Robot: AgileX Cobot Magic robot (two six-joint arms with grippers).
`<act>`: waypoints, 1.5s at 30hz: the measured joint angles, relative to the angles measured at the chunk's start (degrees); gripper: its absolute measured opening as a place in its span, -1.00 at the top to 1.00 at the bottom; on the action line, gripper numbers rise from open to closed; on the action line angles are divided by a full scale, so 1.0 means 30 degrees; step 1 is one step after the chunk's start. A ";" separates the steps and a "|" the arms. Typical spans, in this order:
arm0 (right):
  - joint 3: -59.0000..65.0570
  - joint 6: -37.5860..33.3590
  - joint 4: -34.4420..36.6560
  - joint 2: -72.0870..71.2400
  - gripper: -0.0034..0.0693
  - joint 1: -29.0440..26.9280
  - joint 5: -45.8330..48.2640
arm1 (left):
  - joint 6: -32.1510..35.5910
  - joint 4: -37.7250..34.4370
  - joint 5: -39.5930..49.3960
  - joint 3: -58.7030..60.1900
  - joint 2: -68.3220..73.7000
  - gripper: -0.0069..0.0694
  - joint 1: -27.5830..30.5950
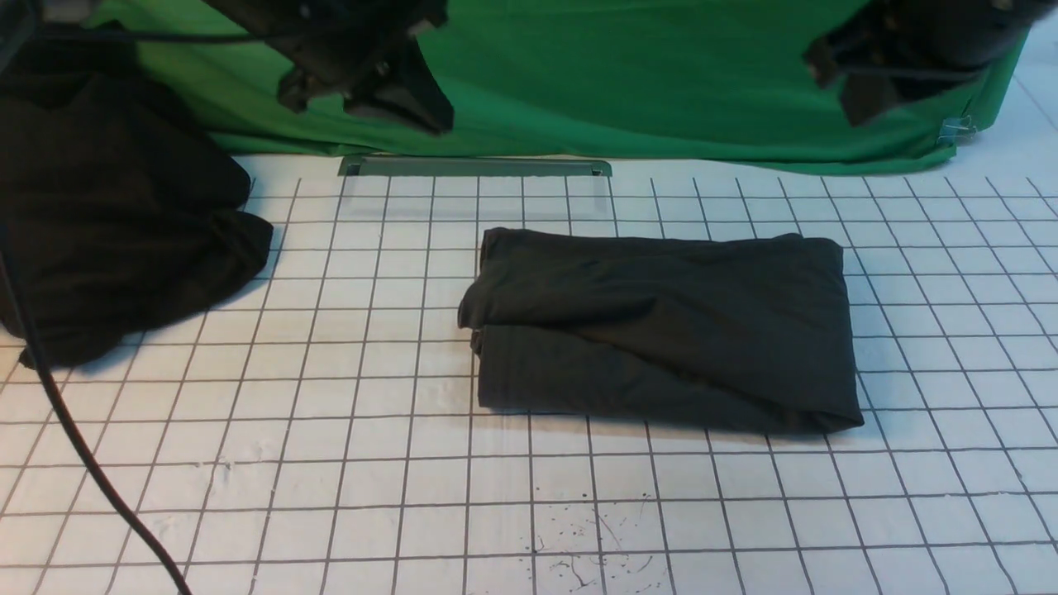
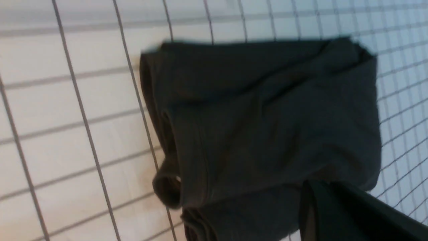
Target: Fold a long-sleeved shirt over a white checkered tablecloth.
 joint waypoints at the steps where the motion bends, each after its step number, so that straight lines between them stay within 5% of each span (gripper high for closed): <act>1: 0.1196 -0.0104 0.0000 -0.0500 0.84 -0.0383 0.0017 | 0.0000 0.0284 0.0000 0.0888 -0.0097 0.75 -0.0413; 4: 0.3332 -0.0123 -0.0039 -0.1010 0.71 -0.0816 -0.0070 | 0.0044 0.1123 -0.0021 0.2047 -0.0397 0.75 -0.1013; 10: 0.9080 0.0162 0.0071 0.0201 -0.21 -0.1243 -0.3446 | -0.1707 0.5728 0.0167 0.6198 -0.1610 0.56 -0.2895; 13: 0.9593 0.0295 0.0145 0.1415 -0.41 -0.1261 -0.4550 | -0.2178 0.5786 0.0096 0.6665 -0.1563 0.32 -0.3412; 19: 0.9617 0.0415 0.0145 0.4006 -0.46 -0.1317 -0.6161 | -0.2338 0.5537 -0.0599 0.6689 -0.1298 -0.19 -0.4018; 27: 0.9639 0.0473 0.0159 0.5191 -0.37 -0.1317 -0.7533 | -0.2518 0.5311 -0.1813 0.6784 0.0177 -0.37 -0.4018; 31: 0.9654 0.0473 0.0298 0.5337 0.15 -0.1317 -0.7771 | -0.2518 0.4903 -0.2328 0.6843 0.0626 -0.09 -0.4018; 34: 0.9654 0.0363 0.0298 0.5353 0.72 -0.1317 -0.7875 | -0.2518 0.4531 -0.2375 0.6843 0.0639 0.36 -0.4018; 35: 0.9654 0.0233 0.0298 0.5353 0.79 -0.1317 -0.7809 | -0.2498 0.4383 -0.2291 0.6843 0.0639 0.59 -0.4018; 37: 0.9654 0.0115 0.0298 0.5208 0.80 -0.1317 -0.7640 | -0.2358 0.4103 -0.1957 0.6843 0.0639 0.73 -0.4018; 45: 0.9681 0.0000 0.0298 0.3280 0.82 -0.1317 -0.4027 | -0.1864 0.3654 -0.0309 0.7262 -0.0446 0.80 -0.4268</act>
